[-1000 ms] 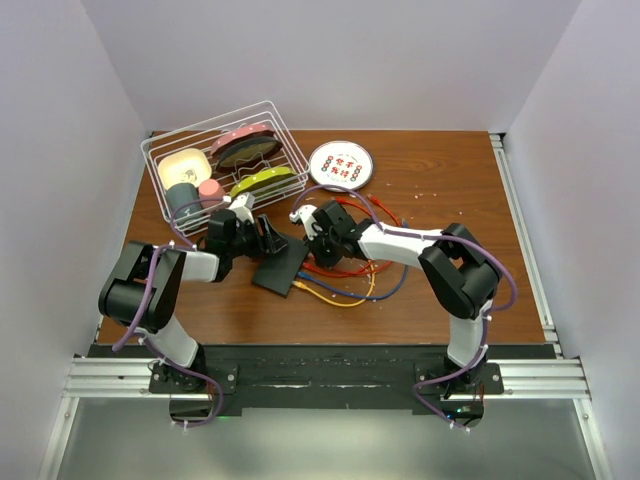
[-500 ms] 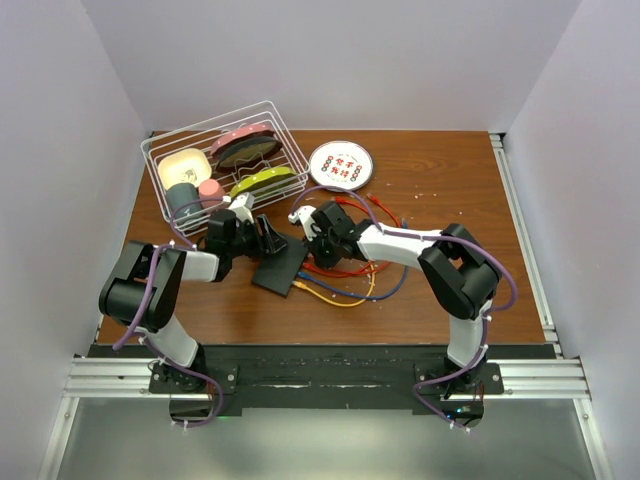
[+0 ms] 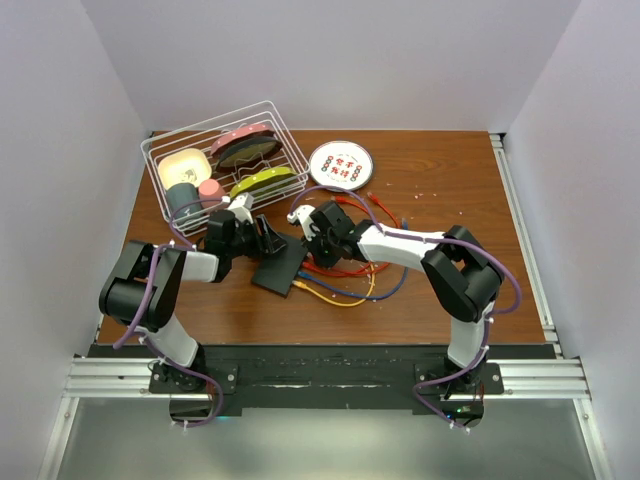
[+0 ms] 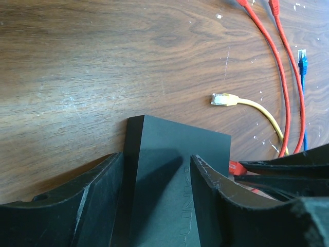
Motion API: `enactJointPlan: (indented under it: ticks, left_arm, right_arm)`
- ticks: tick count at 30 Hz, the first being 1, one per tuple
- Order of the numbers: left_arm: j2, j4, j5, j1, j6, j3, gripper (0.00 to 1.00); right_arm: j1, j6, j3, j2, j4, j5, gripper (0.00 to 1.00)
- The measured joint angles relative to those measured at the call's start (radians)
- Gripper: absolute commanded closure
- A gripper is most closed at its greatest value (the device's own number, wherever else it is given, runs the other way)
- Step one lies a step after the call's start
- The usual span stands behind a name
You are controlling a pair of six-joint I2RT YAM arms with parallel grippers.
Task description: Insert the plug into the switch port
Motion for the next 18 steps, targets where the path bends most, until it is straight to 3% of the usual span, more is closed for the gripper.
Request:
enactJointPlan:
  ticks: [18]
  left_arm:
    - [0.002, 0.025, 0.026, 0.003, 0.000, -0.012, 0.38]
  right_arm:
    - [0.032, -0.023, 0.005, -0.001, -0.027, 0.000, 1.00]
